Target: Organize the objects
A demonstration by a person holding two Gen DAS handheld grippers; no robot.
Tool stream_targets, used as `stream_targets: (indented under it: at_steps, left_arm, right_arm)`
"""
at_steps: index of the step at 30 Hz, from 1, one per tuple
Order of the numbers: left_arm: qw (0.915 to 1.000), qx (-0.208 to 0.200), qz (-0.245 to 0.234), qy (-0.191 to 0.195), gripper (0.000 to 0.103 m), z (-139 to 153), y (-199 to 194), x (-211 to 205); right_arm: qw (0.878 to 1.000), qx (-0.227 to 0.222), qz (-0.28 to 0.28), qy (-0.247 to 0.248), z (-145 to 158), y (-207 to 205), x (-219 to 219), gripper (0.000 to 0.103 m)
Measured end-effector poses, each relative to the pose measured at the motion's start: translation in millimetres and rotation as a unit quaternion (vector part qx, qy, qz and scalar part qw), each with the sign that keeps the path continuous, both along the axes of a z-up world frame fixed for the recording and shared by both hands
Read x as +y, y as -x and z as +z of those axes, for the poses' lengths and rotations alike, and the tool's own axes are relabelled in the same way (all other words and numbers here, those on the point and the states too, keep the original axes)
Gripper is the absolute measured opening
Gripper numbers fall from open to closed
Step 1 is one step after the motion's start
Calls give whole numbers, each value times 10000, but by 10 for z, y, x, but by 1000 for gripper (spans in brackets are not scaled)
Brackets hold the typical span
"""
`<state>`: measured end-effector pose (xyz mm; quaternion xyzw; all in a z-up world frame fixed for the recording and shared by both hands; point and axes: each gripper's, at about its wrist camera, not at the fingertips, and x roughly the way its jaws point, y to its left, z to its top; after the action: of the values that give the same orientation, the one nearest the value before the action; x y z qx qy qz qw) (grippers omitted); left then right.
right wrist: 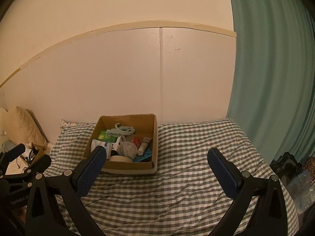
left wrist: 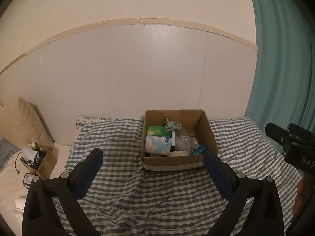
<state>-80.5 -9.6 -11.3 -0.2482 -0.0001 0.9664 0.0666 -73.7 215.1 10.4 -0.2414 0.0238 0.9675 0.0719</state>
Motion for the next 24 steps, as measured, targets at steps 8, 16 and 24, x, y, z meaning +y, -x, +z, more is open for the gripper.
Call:
stream_targets:
  at_steps: [8,16,24]
  left_arm:
    - [10000,12,25,39,103,-5,1,6]
    - [10000,-2,71,59,103,-8,12,9]
    - [9999,14,84,88,103,-4,8,8]
  right_arm:
    - [10000,-22,9,-21,-30,14,-42,103]
    - [10000,-51,53,-63,-52,24,-75,103]
    - [9999,-56,73,-56,-56,34,-78,103]
